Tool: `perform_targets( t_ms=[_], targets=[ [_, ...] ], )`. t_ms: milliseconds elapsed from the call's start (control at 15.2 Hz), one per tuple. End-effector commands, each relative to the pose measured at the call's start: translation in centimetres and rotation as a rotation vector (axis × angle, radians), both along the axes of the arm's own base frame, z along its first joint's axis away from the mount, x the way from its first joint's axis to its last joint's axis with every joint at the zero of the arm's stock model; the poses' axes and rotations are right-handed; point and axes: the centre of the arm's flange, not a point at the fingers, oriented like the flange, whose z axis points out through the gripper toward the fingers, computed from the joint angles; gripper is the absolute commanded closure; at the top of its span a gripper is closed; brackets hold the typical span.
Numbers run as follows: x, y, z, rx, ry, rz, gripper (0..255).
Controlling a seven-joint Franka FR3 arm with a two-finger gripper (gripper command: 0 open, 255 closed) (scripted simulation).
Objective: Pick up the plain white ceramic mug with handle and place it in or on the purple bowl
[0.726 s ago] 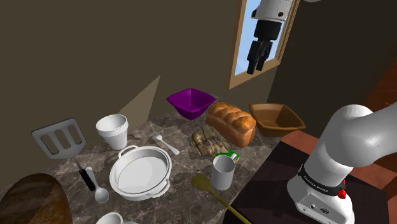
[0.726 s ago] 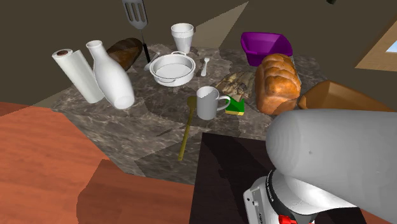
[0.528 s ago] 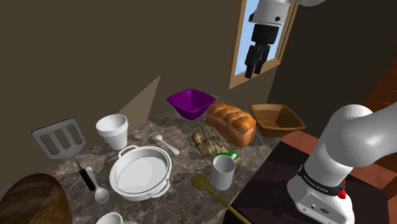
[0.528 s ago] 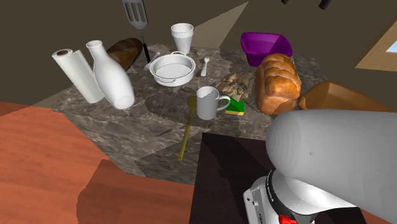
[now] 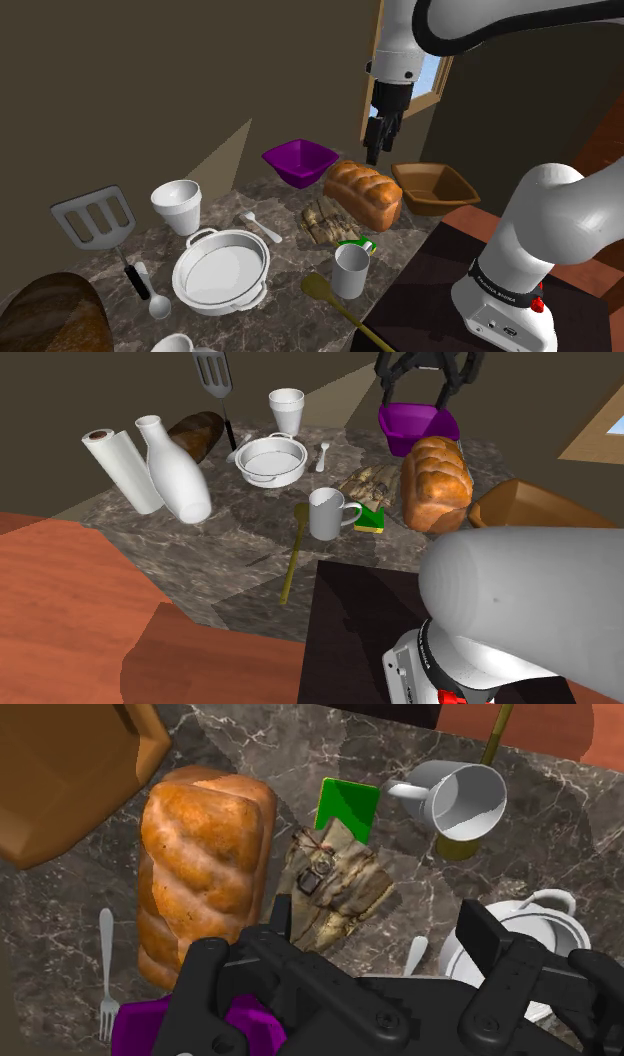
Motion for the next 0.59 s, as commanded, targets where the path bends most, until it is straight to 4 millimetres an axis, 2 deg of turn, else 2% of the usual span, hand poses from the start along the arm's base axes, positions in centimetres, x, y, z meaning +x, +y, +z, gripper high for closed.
perform_targets(
  t_ms=[0,528],
  targets=[
    [-0.2,2.3,-1.7,-0.012,0.013,0.01,0],
    [-1.3,10.3,-9.2,-0.06,0.064,0.054,0]
  ],
)
